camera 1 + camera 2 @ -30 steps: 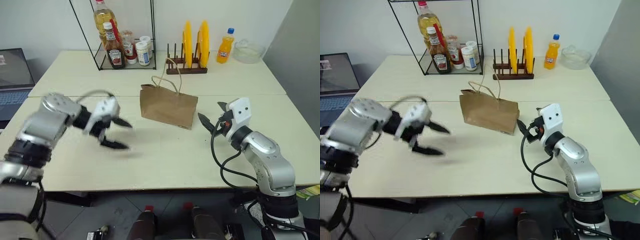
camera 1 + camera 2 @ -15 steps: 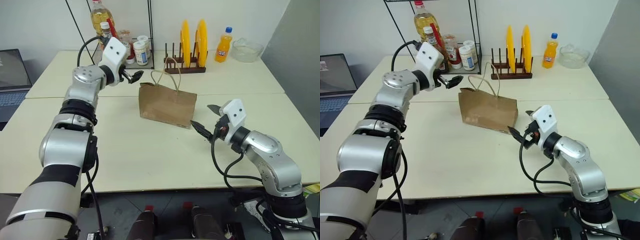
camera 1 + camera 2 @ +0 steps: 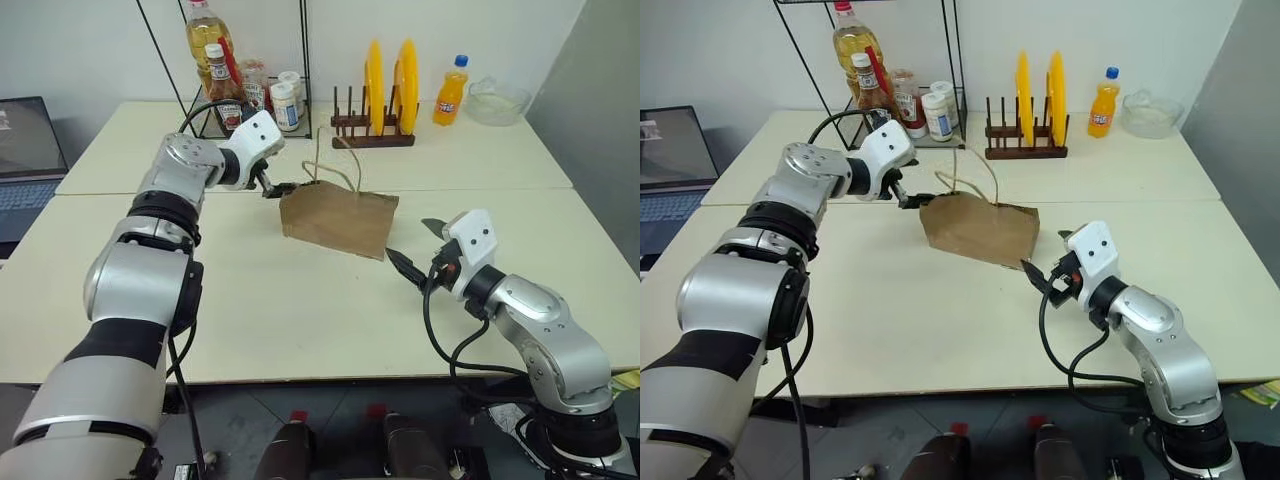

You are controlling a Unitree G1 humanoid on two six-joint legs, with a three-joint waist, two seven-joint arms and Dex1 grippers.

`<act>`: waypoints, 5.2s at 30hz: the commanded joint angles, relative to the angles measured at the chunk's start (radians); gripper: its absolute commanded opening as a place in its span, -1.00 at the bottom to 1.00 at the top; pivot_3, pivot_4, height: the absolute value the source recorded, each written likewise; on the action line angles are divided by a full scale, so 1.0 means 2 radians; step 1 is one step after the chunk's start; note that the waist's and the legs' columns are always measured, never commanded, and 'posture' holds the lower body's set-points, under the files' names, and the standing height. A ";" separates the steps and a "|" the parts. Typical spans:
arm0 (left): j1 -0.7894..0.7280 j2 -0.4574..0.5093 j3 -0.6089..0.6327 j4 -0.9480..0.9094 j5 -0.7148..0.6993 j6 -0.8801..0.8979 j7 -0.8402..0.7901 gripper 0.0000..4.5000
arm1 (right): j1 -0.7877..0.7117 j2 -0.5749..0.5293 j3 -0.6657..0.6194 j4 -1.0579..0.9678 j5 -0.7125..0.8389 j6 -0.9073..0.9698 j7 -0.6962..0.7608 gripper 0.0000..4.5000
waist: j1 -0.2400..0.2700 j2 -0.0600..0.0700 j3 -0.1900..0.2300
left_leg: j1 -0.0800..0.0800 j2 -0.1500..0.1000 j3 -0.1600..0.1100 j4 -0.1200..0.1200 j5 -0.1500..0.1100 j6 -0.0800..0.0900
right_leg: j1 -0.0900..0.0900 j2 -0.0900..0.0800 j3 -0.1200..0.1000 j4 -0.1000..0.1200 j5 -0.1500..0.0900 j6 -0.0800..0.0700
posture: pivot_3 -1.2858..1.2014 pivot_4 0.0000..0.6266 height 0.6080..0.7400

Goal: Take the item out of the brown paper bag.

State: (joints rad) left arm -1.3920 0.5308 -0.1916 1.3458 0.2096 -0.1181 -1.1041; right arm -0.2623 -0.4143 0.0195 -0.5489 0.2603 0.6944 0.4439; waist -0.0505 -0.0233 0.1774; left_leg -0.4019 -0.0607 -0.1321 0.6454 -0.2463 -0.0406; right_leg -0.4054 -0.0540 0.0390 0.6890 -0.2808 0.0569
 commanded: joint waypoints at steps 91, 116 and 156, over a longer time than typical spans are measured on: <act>0.256 -0.037 0.047 -0.517 -0.272 0.330 -0.008 -1.00 | -0.164 -0.002 0.283 0.434 -0.418 -0.775 0.058 0.15 | -0.003 0.000 0.000 | 0.001 0.002 -0.001 0.000 0.002 -0.003 | 0.000 0.000 0.001 0.000 0.000 0.000 | 0.03 -0.52 1.00; 0.067 -0.063 0.066 -0.301 -0.223 0.237 0.026 -1.00 | -0.153 -0.078 0.349 0.432 -0.471 -0.718 0.190 -1.00 | 0.005 0.000 0.000 | 0.001 0.001 -0.001 0.001 0.002 -0.002 | 0.001 0.000 0.001 0.000 0.000 0.000 | 0.03 -0.52 1.00; 0.030 -0.070 0.078 -0.249 -0.204 0.176 -0.011 -1.00 | 0.018 -0.151 0.092 0.027 -0.041 -0.242 0.280 0.57 | 0.006 -0.001 -0.001 | 0.005 0.001 -0.002 0.000 0.000 0.000 | 0.008 0.000 0.000 -0.004 0.000 0.001 | 0.03 -0.52 1.00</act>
State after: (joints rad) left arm -1.3173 0.3849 -0.0538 0.8731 -0.1992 0.2509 -1.1237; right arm -0.2004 -0.7331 0.2645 -0.4079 0.0644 0.0859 1.0163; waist -0.0380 -0.0261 0.1764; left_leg -0.3918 -0.0577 -0.1366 0.6450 -0.2461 -0.0410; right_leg -0.3898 -0.0536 0.0381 0.6802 -0.2812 0.0580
